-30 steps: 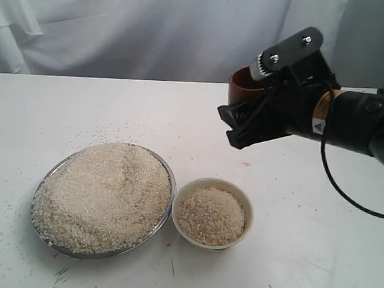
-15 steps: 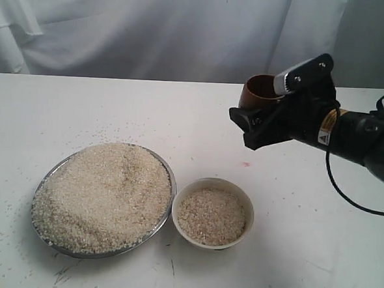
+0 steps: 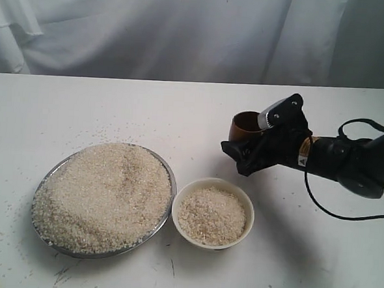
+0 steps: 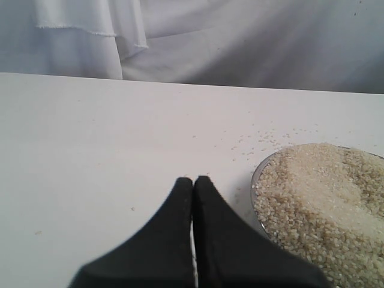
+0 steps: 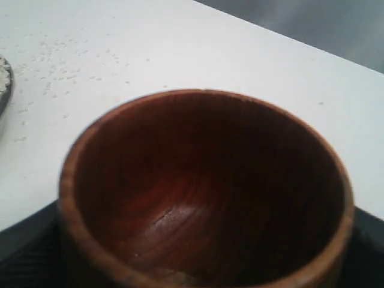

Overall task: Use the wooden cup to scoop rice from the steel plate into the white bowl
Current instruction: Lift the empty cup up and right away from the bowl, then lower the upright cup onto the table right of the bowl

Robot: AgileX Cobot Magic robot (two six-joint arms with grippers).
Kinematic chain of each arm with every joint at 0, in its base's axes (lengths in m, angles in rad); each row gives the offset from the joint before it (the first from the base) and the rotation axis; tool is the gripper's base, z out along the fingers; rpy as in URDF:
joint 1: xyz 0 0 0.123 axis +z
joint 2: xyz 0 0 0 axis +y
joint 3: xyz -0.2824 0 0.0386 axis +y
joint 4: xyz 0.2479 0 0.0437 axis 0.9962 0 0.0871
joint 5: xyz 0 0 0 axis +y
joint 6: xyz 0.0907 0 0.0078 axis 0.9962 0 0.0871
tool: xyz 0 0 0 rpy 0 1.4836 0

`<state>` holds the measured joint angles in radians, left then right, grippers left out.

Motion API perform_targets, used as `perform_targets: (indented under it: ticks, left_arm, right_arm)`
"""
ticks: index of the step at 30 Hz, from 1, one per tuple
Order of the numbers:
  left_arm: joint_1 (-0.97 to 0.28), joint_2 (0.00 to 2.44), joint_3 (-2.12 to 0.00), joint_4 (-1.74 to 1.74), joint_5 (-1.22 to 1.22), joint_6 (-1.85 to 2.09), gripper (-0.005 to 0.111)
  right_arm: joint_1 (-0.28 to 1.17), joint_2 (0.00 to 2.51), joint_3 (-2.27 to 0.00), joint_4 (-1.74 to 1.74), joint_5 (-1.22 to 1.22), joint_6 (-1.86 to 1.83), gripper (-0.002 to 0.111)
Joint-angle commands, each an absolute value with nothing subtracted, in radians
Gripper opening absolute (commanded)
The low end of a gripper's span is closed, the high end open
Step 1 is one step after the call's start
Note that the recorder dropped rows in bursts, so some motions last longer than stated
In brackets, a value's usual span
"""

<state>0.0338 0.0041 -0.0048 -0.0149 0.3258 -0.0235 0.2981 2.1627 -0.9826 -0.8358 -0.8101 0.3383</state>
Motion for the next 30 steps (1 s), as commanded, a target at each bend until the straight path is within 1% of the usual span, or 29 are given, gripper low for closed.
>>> perform_targets:
  ticks: [1,7,16,23,30]
  left_arm:
    - [0.036,0.0,0.0,-0.016,0.319,-0.024,0.0]
    - [0.036,0.0,0.0,-0.016,0.319,-0.024,0.0]
    - [0.036,0.0,0.0,-0.016,0.319,-0.024,0.0]
    - [0.036,0.0,0.0,-0.016,0.319,-0.024,0.0]
    - [0.036,0.0,0.0,-0.016,0.319,-0.024,0.0]
  right_arm:
    - [0.291,2.214,-1.022,-0.886,-0.928,0.333,0.0]
    - [0.291,2.274,-1.045,-0.923,-0.911,0.279,0.0]
    - [0.291,2.272,-1.045,-0.917,-0.915,0.259,0.0]
    - [0.287,2.246,-1.045,-0.915,-0.988,0.261,0.0]
    - [0.249,2.232,-1.045,-0.92,-0.98,0.268,0.0]
